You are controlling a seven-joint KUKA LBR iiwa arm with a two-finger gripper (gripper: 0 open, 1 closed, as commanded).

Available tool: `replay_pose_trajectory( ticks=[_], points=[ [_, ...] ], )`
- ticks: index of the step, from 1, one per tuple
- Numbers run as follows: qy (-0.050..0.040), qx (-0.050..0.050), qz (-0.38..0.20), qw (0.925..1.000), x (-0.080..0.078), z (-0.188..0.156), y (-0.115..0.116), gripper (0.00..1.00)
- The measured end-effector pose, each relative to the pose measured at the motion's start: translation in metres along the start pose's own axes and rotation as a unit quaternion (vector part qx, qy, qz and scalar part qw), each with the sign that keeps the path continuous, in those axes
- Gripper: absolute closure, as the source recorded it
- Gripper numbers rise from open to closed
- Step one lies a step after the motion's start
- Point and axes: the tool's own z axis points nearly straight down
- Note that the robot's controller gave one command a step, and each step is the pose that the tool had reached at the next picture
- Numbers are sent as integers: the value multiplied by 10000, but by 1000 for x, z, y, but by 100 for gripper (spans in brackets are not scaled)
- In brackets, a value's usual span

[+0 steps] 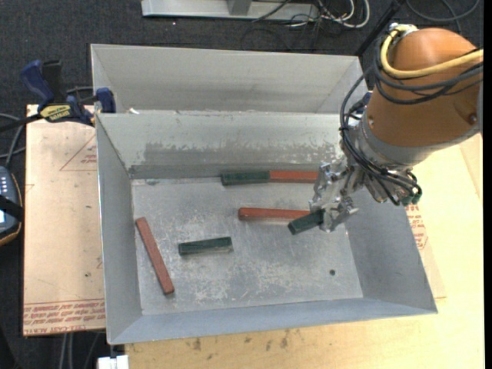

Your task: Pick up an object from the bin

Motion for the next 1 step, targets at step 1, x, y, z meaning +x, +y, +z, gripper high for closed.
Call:
replay_pose_trajectory(
  ticks=[1],
  points=[
    [1,-1,-1,10000,0,1,0,100]
  ],
)
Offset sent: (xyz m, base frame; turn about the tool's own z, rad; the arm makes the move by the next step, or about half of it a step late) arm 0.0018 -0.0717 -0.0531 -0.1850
